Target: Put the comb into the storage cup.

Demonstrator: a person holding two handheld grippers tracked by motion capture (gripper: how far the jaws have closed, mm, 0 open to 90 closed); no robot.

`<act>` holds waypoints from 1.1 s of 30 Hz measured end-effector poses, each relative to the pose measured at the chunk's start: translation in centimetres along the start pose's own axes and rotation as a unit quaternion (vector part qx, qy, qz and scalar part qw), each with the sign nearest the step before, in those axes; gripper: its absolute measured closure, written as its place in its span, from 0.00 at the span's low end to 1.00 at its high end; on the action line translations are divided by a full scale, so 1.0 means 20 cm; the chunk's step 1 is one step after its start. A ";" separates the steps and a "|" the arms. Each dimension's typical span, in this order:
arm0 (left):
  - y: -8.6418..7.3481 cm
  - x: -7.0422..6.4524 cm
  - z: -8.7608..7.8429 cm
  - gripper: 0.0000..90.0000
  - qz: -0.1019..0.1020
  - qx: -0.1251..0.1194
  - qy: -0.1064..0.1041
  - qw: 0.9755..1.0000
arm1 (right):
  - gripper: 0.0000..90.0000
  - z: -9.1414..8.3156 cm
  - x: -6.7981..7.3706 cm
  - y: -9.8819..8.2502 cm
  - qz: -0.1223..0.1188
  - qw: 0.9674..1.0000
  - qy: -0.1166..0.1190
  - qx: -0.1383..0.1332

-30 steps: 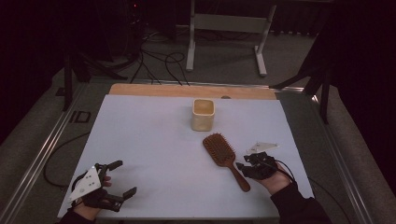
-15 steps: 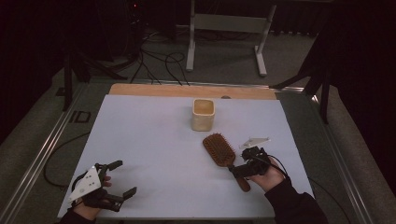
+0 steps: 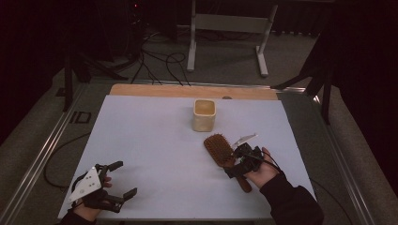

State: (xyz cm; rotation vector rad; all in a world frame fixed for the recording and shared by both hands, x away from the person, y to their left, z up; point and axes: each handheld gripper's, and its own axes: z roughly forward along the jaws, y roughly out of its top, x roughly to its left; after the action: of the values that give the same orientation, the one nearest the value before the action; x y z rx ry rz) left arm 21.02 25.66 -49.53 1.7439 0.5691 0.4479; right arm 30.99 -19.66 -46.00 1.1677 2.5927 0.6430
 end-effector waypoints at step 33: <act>0.00 0.00 0.00 0.00 -0.002 -0.001 -0.003 1.000 | 0.15 0.15 0.03 0.03 0.031 0.991 0.004 0.131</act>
State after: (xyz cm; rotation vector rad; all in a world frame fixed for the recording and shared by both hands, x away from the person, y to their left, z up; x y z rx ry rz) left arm 21.02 25.62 -49.55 1.7419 0.5677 0.4398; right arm 32.14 -17.97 -48.34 1.3263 2.7178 0.3249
